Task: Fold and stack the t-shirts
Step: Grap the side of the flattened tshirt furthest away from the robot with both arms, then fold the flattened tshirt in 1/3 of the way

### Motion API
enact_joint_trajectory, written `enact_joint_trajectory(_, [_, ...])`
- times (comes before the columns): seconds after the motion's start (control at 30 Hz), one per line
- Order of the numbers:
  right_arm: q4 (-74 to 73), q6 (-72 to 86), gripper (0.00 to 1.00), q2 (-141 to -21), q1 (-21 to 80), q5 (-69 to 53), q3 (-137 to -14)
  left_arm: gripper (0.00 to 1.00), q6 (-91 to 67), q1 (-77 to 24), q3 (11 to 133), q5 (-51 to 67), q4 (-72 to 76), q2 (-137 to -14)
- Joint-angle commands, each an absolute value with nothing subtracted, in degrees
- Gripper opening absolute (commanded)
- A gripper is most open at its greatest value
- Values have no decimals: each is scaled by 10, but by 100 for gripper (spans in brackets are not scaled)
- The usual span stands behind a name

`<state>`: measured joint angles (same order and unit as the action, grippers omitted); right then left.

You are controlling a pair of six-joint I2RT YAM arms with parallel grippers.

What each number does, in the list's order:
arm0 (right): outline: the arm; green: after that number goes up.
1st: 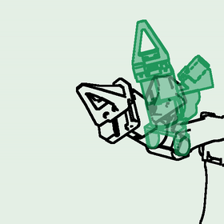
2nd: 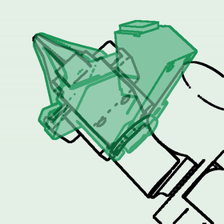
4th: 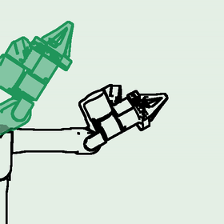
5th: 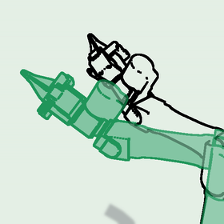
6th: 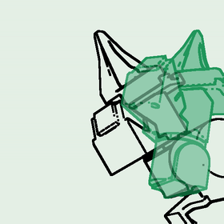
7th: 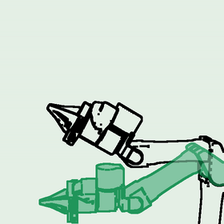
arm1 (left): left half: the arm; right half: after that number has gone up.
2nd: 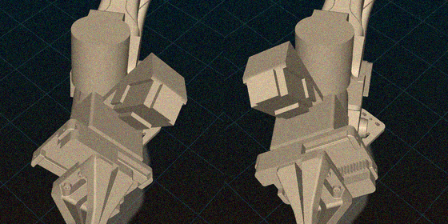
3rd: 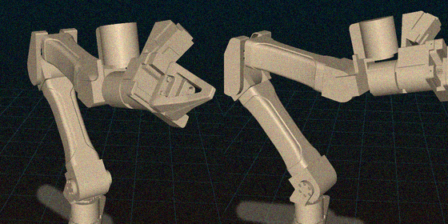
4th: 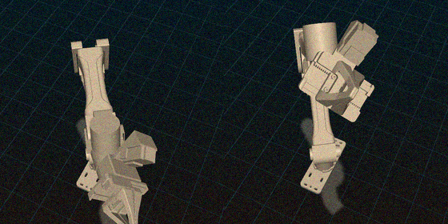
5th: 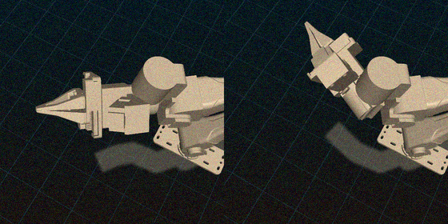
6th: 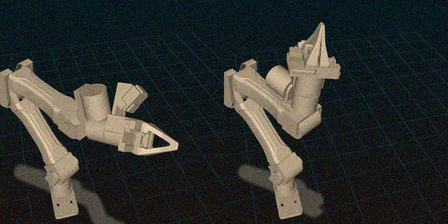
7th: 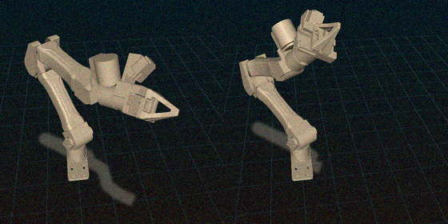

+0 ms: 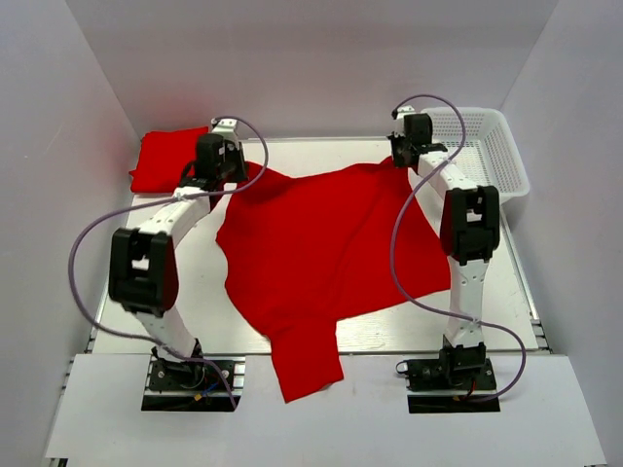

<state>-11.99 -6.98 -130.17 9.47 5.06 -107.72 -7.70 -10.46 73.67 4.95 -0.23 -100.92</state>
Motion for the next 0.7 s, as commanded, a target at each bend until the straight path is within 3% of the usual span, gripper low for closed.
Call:
enact_joint_trajectory(0.0, [-126, -84, 0, -1239, 89, 43, -1069, 0, -121, -109, 691, 51, -60, -933])
enact_joint_trajectory(0.37, [-151, -117, 0, -1177, 83, 22, -1012, 0, -221, -125, 508, 175, -138, -748])
enact_joint_trajectory(0.67, [-177, -146, 0, -1129, 77, 45, -958, 0, -240, -149, 477, 228, -258, -665])
